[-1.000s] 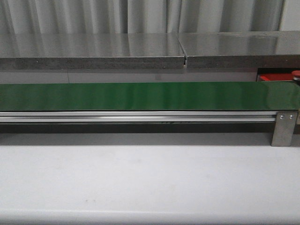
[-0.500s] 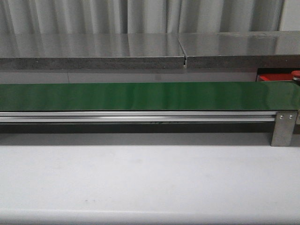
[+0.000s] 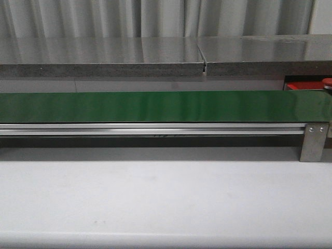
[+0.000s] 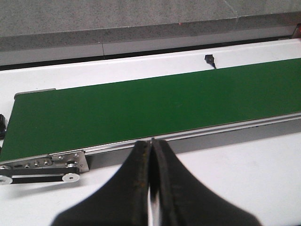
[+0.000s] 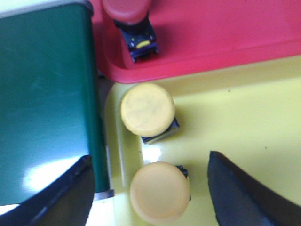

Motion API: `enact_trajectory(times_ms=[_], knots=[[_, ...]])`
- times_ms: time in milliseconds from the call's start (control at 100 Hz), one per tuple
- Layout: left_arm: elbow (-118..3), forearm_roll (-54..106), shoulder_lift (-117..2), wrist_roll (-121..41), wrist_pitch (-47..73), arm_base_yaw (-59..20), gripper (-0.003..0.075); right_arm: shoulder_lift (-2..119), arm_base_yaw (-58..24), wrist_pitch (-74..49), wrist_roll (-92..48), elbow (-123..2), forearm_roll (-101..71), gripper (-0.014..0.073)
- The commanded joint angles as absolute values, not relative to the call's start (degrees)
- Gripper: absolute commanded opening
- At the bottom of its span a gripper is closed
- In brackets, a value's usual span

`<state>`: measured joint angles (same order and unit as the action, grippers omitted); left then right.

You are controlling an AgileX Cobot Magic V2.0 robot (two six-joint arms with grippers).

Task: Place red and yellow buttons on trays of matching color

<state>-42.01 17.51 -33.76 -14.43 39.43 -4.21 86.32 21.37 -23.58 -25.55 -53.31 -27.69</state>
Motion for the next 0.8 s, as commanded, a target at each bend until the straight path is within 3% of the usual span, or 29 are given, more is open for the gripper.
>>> enact_trajectory(times_ms=[0,110,320,420,790], knots=[[-43.65,18.64,-33.83,-14.24,35.63,-4.66,-0.0020,81.58,20.74,-23.00,-25.71,-54.73,-28.51,0.0498],[-43.65,18.64,-33.83,-14.24,35.63,-4.66,-0.0020,77.63,18.34,-24.13,-25.71,-54.73,-27.90,0.0413],[-43.65,18.64,-33.83,-14.24,35.63,-4.66,-0.0020,69.90,12.11,-25.72,-25.71,-54.68,-27.38,0.0027],[-43.65,18.64,-33.83,-14.24,35.63,-4.66,-0.0020,66.60,10.13,-25.92,-25.71,-54.61,-27.34,-0.0104],[-43.65,18.64,-33.83,-14.24,35.63,-4.66,-0.0020,53.22,6.35,-25.91,-25.71,-48.66,-27.32,-0.0118]])
